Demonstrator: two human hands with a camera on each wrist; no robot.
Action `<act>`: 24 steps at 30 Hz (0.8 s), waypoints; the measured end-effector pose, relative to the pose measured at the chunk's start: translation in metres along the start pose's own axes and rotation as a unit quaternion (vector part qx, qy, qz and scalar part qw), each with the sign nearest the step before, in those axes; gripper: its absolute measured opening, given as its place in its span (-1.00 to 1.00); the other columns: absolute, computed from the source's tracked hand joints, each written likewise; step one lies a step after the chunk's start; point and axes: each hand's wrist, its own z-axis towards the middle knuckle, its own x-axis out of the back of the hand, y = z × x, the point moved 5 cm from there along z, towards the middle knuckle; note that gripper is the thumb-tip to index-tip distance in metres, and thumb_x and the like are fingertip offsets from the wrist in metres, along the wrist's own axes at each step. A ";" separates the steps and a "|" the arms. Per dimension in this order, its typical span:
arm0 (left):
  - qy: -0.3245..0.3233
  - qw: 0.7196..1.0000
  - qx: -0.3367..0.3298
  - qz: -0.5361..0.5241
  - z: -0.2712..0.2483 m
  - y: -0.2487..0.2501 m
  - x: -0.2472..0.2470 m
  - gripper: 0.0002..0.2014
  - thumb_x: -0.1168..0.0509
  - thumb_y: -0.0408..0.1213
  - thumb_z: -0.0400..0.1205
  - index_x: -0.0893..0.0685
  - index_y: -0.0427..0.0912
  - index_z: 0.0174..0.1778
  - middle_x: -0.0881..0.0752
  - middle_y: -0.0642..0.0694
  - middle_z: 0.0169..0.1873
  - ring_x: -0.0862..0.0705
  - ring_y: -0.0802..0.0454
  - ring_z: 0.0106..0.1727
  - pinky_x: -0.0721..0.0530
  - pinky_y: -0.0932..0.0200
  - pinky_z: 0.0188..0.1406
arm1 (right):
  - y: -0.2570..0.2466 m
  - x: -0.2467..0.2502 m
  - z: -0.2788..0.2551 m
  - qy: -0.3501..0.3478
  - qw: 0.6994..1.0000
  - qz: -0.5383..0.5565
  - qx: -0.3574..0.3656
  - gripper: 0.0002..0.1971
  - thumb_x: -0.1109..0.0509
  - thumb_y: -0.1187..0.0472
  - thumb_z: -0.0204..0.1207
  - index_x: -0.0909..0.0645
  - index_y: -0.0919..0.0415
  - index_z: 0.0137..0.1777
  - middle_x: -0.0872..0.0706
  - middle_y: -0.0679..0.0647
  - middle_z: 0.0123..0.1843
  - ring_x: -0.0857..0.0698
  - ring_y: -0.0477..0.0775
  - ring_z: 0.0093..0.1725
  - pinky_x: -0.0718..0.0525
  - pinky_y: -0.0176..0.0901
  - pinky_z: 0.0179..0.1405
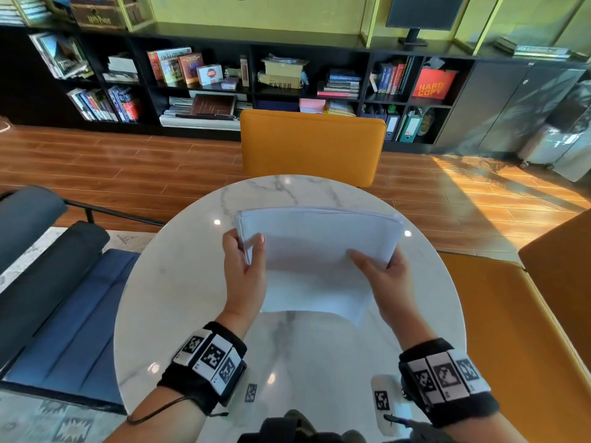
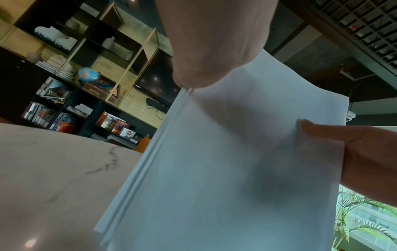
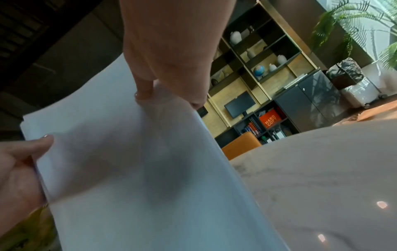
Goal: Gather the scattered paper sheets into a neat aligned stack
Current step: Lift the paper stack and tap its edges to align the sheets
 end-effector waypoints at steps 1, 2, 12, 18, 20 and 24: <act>0.000 1.000 -0.001 -0.002 0.001 0.000 0.002 -0.75 -0.23 0.01 0.56 -0.41 -0.03 0.01 -0.56 0.06 -0.13 -0.60 -0.03 0.01 -0.61 -0.08 0.11 | -0.003 0.002 0.001 -0.013 1.000 0.011 0.008 -0.71 -0.55 0.30 0.36 -0.64 0.11 0.07 -0.82 0.07 -0.07 -0.81 0.04 -0.11 -0.81 -0.08 -0.15; -0.004 1.000 0.008 -0.001 0.002 -0.003 0.004 -0.77 -0.23 0.06 0.54 -0.43 0.06 -0.01 -0.58 0.02 -0.10 -0.61 -0.06 0.04 -0.62 -0.13 0.15 | -0.002 0.003 0.001 -0.025 1.000 0.017 0.006 -0.66 -0.55 0.30 0.37 -0.61 0.13 0.13 -0.81 0.08 -0.03 -0.81 0.04 -0.09 -0.80 -0.13 -0.16; -0.005 0.999 0.036 0.014 -0.006 -0.013 0.005 -0.84 -0.23 0.13 0.52 -0.46 0.21 -0.09 -0.67 -0.15 -0.07 -0.69 -0.21 0.05 -0.68 -0.33 0.09 | 0.014 0.002 -0.008 0.002 0.999 0.023 -0.026 -0.79 -0.51 0.30 0.40 -0.66 0.06 -0.01 -0.82 0.06 -0.09 -0.80 0.07 -0.10 -0.78 -0.05 -0.11; -0.074 0.993 0.080 0.048 -0.013 -0.039 0.003 -0.85 -0.27 -0.18 0.64 -0.51 0.16 0.07 -0.72 -0.01 0.02 -0.72 -0.07 0.12 -0.69 -0.08 0.15 | 0.036 0.003 -0.015 0.008 0.996 -0.087 -0.022 -0.85 -0.45 0.28 0.47 -0.60 -0.01 -0.08 -0.76 0.09 -0.09 -0.73 0.14 -0.05 -0.68 -0.08 -0.10; -0.054 0.992 0.068 0.086 -0.010 -0.042 0.003 -0.88 -0.26 -0.30 0.65 -0.53 -0.03 0.07 -0.70 0.04 -0.10 -0.72 0.01 0.00 -0.68 0.08 0.04 | 0.039 0.003 -0.013 0.015 0.994 -0.103 -0.024 -0.83 -0.45 0.29 0.47 -0.58 -0.03 -0.15 -0.74 0.07 -0.14 -0.71 0.12 -0.10 -0.65 -0.10 -0.15; -0.020 0.987 0.003 0.158 0.008 -0.023 0.005 -0.93 -0.34 -0.32 0.60 -0.63 -0.17 -0.03 -0.70 0.01 -0.24 -0.68 0.02 -0.15 -0.50 0.60 -0.29 | 0.026 0.010 0.002 0.017 0.994 -0.106 -0.009 -0.73 -0.48 0.31 0.42 -0.55 -0.02 0.00 -0.73 0.02 -0.09 -0.71 0.14 -0.06 -0.69 0.00 -0.03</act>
